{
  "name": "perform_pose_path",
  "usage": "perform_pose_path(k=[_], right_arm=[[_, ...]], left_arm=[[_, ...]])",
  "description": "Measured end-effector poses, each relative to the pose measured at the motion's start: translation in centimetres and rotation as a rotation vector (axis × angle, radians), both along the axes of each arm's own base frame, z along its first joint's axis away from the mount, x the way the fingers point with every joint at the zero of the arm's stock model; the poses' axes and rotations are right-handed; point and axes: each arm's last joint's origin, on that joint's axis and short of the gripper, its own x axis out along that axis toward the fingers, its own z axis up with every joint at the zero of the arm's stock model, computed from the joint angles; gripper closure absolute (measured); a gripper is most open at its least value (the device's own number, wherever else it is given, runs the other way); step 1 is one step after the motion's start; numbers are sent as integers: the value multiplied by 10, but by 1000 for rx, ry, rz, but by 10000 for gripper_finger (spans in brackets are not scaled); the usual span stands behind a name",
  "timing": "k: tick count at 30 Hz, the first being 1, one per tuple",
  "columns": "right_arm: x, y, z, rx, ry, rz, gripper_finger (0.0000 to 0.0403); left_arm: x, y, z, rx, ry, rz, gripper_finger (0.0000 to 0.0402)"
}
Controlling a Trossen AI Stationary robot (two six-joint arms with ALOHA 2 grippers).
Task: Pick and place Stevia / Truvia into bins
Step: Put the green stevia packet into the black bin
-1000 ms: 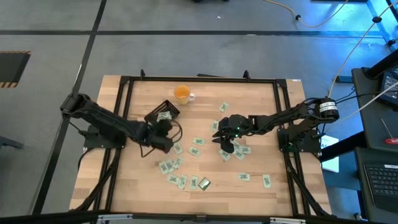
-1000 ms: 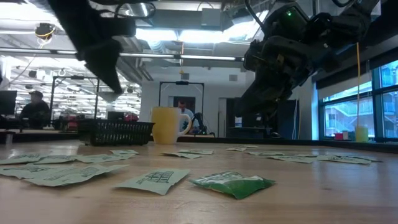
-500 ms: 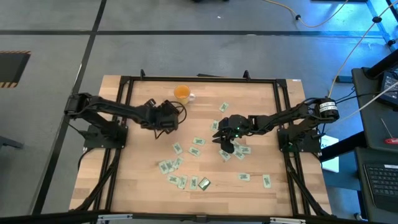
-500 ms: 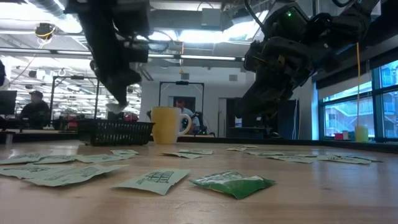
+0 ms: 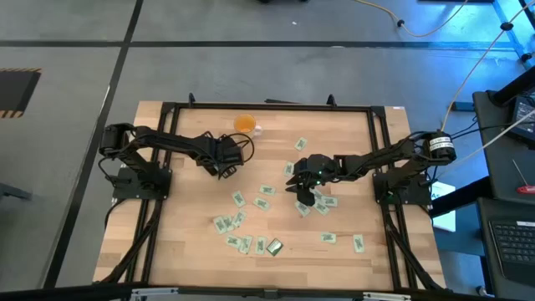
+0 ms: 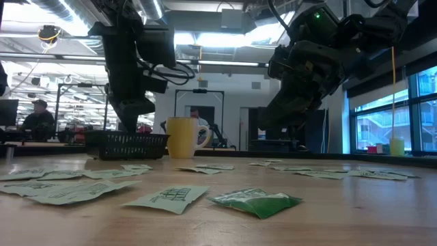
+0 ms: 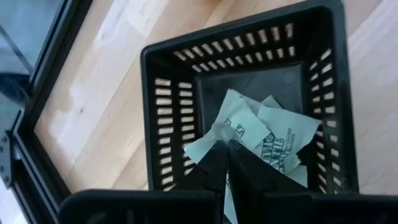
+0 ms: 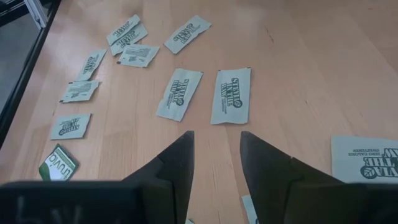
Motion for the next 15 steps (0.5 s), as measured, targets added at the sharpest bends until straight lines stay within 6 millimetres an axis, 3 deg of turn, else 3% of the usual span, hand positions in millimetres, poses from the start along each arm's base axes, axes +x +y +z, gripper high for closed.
perform_pose_path(k=[15], right_arm=[[-1, 0, -1, 3, 10, -1, 270]], left_arm=[[5, -14, 14, 24, -83, -113, 341]])
